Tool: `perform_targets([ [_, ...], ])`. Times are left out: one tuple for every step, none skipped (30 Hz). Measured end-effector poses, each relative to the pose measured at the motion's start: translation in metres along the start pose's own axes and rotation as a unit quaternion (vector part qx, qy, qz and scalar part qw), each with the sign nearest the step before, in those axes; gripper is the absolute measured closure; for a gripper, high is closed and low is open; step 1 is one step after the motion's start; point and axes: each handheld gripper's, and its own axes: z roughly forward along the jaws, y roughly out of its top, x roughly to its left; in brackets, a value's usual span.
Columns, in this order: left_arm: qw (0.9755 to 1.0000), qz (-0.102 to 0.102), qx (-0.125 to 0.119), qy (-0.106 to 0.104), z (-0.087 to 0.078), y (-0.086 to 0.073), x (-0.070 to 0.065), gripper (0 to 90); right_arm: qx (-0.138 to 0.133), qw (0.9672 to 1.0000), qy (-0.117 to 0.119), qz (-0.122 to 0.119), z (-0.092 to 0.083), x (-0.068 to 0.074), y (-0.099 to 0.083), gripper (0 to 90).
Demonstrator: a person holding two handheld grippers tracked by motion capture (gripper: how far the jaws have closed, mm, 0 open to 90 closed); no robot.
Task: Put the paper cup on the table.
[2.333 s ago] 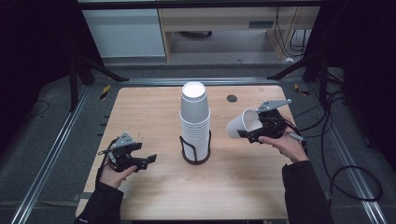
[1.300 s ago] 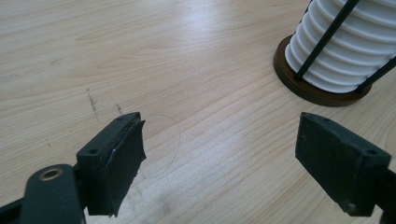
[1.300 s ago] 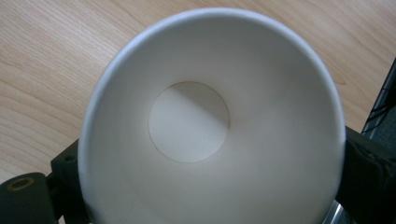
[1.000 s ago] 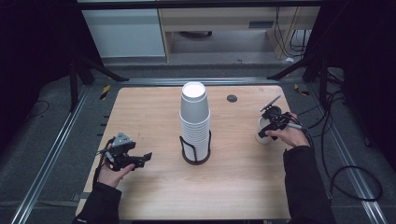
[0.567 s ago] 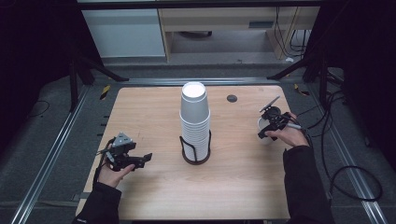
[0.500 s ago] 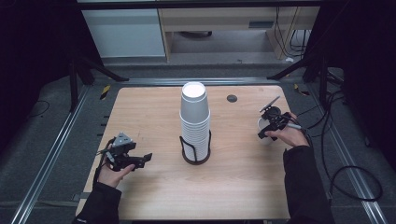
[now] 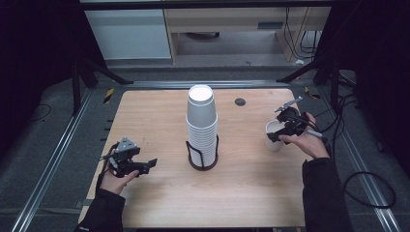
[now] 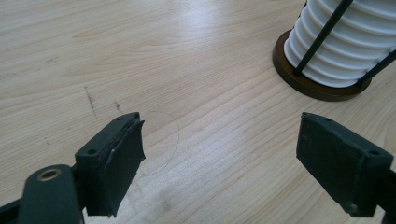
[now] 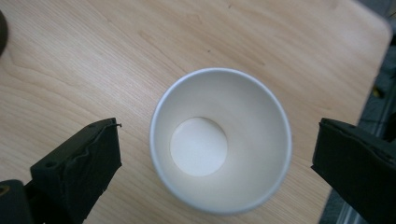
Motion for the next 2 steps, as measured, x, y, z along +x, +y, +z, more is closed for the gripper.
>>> perform_targets([
  [1.0,-0.001,0.0,0.001,0.0002,-0.0001,0.0002,14.0,-0.013,0.9999,-0.008,-0.004,-0.0094,0.0031,-0.0031,1.6],
  [1.0,-0.001,0.001,0.002,0.0005,-0.0005,0.0007,13.9,-0.022,0.9997,-0.012,-0.002,-0.0152,0.0052,-0.0055,2.0],
])
